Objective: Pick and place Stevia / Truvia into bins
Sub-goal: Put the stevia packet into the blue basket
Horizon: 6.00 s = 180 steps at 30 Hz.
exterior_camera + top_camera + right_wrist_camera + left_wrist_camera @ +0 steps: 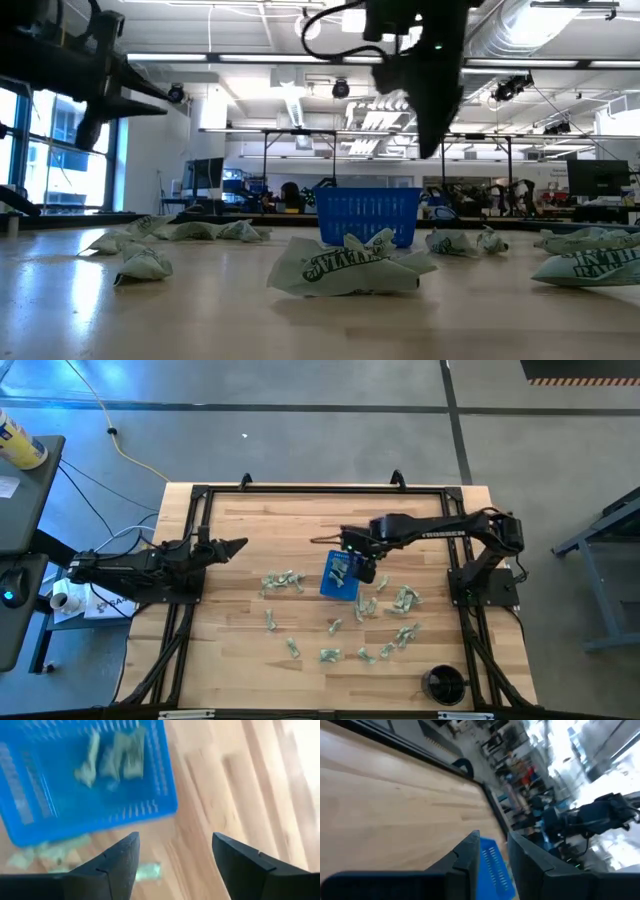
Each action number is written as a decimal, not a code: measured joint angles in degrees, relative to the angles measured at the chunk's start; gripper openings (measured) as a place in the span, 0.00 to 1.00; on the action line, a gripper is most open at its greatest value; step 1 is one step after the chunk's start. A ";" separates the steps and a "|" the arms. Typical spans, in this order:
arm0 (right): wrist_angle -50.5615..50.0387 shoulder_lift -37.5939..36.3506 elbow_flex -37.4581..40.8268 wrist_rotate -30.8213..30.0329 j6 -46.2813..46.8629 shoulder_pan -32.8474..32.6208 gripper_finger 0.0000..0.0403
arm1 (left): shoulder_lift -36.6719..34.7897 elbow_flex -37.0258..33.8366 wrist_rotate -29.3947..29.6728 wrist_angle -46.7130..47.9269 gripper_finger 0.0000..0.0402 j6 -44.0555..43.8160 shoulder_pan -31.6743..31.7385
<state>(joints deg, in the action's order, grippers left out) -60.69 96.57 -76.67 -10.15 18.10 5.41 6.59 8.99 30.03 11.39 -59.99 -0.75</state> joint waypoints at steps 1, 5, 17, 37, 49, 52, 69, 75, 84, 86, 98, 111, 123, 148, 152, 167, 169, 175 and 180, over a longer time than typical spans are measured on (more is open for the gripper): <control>-0.23 -0.95 1.36 -0.07 1.31 -0.50 0.59 | 1.27 1.46 -0.87 2.12 0.31 0.02 0.00; 0.03 -4.16 7.23 -0.30 6.83 -2.66 0.60 | 8.44 8.24 -6.86 10.86 0.31 -0.49 0.00; 1.56 -6.07 19.01 -1.20 10.19 -8.50 0.60 | 42.80 22.25 -22.17 23.34 0.56 -5.36 0.00; 5.47 -18.41 28.88 -6.15 20.93 -14.53 0.59 | 70.17 28.55 -27.66 22.04 0.65 -4.43 0.00; 5.46 -19.03 28.88 -6.71 20.42 -12.40 0.59 | 74.72 28.50 -29.91 18.95 0.46 1.34 0.00; 5.47 -19.03 28.86 -6.69 20.27 -12.11 0.59 | 74.72 28.50 -29.86 17.70 0.33 1.86 0.00; 1.10 -26.49 28.75 -13.13 23.70 -12.56 0.46 | 73.11 51.86 -24.68 29.50 0.06 13.40 0.01; -4.04 -31.18 28.73 -15.57 23.94 -12.55 0.45 | 78.84 59.60 -26.19 17.24 0.06 22.12 4.14; -5.45 -35.09 28.73 -14.92 24.10 -12.57 0.46 | 97.11 69.68 -32.34 12.81 0.11 25.89 6.16; -6.30 -35.51 28.75 -14.49 24.08 -12.66 0.46 | 99.80 71.74 -32.90 14.01 0.12 25.92 5.52; 1.16 -35.47 28.75 -9.78 7.30 -17.21 0.55 | 100.10 81.99 -30.45 33.67 0.50 27.75 3.34; 11.34 -28.88 28.77 -6.88 -12.98 -15.22 0.53 | 97.00 78.04 -20.27 54.72 0.53 15.25 -7.14; 13.26 -25.96 28.84 -3.44 -28.37 -14.07 0.55 | 77.37 53.59 -23.27 39.44 0.51 -6.13 -11.04; 23.14 -4.11 28.84 8.96 -37.67 -4.23 0.47 | 63.91 37.51 -21.91 27.70 0.51 -15.13 -12.02; 23.44 -2.18 28.65 10.66 -38.60 -2.32 0.39 | 63.91 37.51 -21.91 29.73 0.51 -14.84 -12.02; 15.53 -11.03 27.49 13.61 -25.65 -2.10 0.04 | 63.95 37.51 -22.87 30.66 0.51 -12.73 -12.00; 15.94 -14.03 25.63 13.86 -22.40 -2.14 0.04 | 63.95 37.51 -22.87 30.58 0.51 -11.86 -12.00; 25.92 -14.08 17.56 13.73 -20.94 -1.31 0.03 | 63.95 37.51 -22.33 30.52 0.51 -10.56 -12.00; 29.62 -5.37 11.54 18.16 -20.97 0.03 0.11 | 63.95 37.51 -22.23 30.20 0.51 -10.73 -11.98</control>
<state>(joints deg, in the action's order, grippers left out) -31.07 91.19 -65.14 8.01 -2.87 5.45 70.54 46.50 7.80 41.59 -70.71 -12.73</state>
